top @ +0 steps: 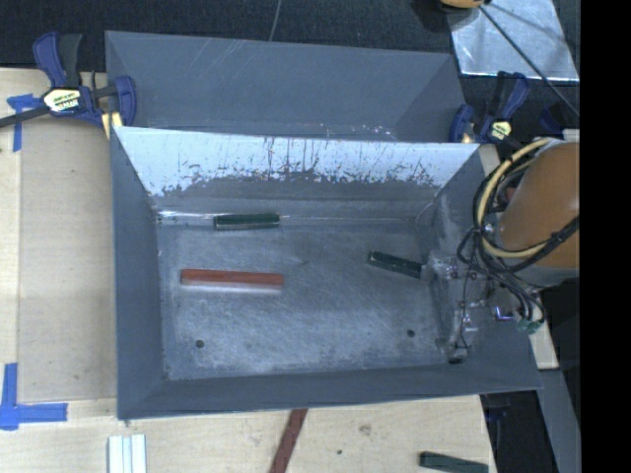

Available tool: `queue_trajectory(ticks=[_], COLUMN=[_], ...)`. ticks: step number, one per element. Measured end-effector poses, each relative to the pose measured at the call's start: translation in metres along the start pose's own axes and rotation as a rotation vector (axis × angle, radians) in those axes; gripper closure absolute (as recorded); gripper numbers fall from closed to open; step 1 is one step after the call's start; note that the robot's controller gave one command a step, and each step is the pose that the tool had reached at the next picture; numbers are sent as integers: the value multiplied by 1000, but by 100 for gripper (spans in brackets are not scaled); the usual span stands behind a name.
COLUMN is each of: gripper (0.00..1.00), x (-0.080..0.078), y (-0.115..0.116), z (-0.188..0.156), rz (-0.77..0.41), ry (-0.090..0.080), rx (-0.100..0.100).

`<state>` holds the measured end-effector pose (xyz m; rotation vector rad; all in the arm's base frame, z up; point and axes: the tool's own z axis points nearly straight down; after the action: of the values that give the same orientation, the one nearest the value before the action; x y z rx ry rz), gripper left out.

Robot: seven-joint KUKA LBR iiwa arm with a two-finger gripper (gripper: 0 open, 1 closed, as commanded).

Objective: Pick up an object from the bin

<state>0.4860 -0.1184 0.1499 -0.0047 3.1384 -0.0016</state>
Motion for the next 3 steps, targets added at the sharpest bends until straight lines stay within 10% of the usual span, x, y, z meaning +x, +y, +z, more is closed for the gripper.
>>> queue_trajectory(ticks=[1,2,3], gripper=[0,0,100], x=[0,-59,-82], y=[0,15,45], z=[0,50,68], rz=[-1,50,-145], ry=[0,-9,-3], rx=[0,2,0])
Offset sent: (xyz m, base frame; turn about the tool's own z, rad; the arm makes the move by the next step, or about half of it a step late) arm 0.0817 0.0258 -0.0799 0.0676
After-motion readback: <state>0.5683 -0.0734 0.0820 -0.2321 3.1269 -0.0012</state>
